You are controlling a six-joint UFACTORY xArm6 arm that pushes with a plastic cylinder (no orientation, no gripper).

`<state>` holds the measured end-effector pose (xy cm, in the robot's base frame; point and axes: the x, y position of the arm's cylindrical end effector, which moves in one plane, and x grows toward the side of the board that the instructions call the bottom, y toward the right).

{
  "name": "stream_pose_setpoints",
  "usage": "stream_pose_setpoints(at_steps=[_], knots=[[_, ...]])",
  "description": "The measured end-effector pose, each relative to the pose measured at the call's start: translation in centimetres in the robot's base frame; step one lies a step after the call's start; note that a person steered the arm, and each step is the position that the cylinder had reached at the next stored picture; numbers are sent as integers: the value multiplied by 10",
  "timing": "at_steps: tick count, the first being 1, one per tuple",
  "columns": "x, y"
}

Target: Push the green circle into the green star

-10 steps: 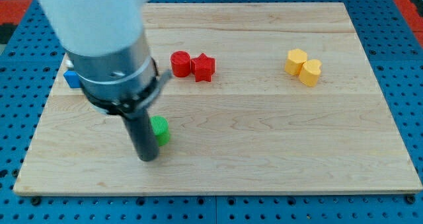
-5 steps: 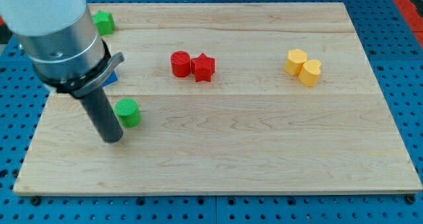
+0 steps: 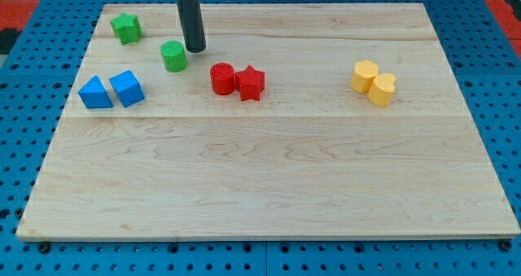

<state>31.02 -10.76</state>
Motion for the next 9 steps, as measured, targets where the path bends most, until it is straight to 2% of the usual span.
stream_pose_setpoints(at_steps=[1, 2, 3, 4, 5, 6, 7, 9], knots=[[35, 41], [32, -31], [1, -94], [14, -101], [8, -101], [-32, -108], [-11, -90], [-30, 99]])
